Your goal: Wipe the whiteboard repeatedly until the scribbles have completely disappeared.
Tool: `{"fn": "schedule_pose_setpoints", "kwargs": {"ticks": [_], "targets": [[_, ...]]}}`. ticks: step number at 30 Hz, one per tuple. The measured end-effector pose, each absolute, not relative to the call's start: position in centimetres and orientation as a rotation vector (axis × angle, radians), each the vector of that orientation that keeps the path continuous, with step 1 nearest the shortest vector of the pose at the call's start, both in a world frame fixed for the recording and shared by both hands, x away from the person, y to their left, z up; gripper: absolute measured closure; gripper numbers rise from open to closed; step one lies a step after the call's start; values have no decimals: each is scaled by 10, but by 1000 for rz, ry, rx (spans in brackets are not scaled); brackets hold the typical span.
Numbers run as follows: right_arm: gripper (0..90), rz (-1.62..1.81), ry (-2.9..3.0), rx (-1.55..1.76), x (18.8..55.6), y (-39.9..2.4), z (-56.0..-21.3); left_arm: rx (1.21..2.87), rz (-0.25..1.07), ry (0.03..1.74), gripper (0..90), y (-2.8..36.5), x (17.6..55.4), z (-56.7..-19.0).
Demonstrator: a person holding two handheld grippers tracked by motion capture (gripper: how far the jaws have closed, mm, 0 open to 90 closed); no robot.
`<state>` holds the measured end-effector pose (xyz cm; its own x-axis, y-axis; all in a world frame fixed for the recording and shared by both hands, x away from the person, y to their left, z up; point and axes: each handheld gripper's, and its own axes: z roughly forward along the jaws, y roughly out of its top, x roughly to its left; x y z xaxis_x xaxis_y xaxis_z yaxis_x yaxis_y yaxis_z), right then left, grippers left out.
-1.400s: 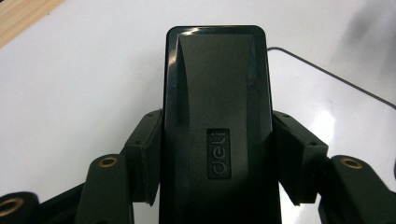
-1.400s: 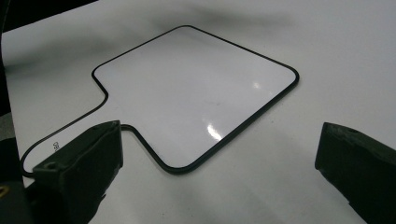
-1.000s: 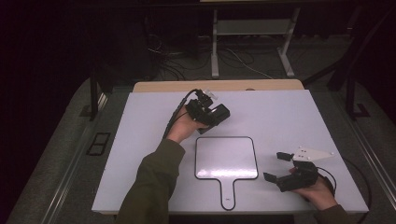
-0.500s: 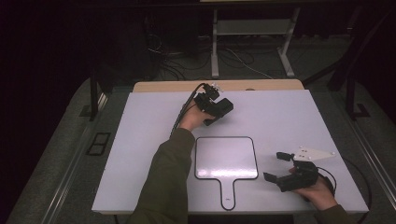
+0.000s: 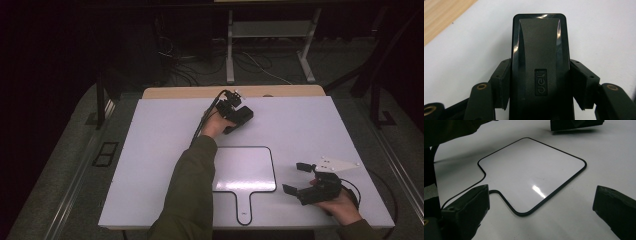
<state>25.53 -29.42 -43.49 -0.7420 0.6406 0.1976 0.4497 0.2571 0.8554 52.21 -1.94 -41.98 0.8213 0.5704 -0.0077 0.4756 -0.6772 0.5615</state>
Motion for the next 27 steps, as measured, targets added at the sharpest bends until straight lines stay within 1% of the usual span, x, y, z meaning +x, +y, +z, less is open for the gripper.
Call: {"fn": "schedule_pose_setpoints", "kwargs": {"ticks": [3,5,11,19,23,27], "targets": [[0,1489,2333,1026,255,-295,-435,2446,263,757,388,-21,522,-424],[0,1487,2335,1026,255,-295,-435,2419,259,756,385,-21,522,-424],[0,1485,2337,1027,256,-295,-435,2379,260,752,314,-16,521,-417],[0,1475,2343,1024,257,-294,-436,2318,247,720,244,-4,515,-406],[0,1472,2347,1022,258,-294,-437,2289,245,682,227,1,511,-401],[0,1466,2349,1021,258,-293,-437,2266,239,689,212,5,504,-395]]}}
